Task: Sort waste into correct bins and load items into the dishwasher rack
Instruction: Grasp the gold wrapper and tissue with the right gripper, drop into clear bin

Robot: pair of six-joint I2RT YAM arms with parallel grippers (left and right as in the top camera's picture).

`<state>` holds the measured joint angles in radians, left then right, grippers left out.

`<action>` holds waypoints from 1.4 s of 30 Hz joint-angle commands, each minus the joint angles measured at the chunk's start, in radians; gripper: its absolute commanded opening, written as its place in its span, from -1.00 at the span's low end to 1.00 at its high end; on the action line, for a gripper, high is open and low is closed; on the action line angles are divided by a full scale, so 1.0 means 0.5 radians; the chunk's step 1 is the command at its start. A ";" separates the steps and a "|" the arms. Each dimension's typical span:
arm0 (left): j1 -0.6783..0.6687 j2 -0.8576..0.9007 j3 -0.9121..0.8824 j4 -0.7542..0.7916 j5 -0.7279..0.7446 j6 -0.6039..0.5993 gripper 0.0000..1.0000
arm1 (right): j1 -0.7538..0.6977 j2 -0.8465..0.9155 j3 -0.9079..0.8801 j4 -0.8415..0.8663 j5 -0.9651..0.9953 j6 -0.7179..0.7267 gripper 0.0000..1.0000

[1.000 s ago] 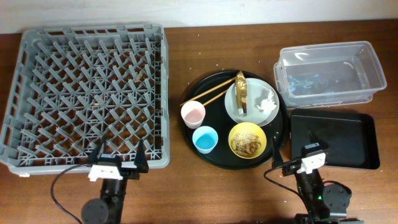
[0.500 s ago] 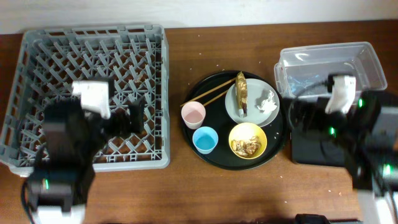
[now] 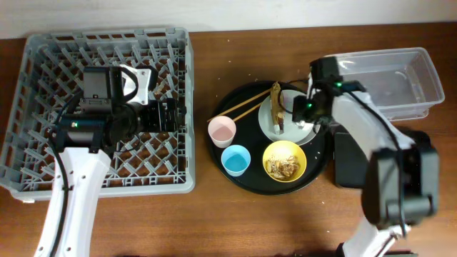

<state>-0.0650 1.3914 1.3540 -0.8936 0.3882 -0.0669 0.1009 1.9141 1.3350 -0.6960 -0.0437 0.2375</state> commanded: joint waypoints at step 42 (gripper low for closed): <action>0.005 0.011 0.046 -0.005 0.031 0.031 0.99 | 0.146 -0.185 0.132 0.072 -0.102 0.112 -0.92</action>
<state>-0.0650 1.3937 1.3540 -0.8951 0.3901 -0.0669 0.2291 1.9808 1.3529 -0.6613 -0.0978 0.2882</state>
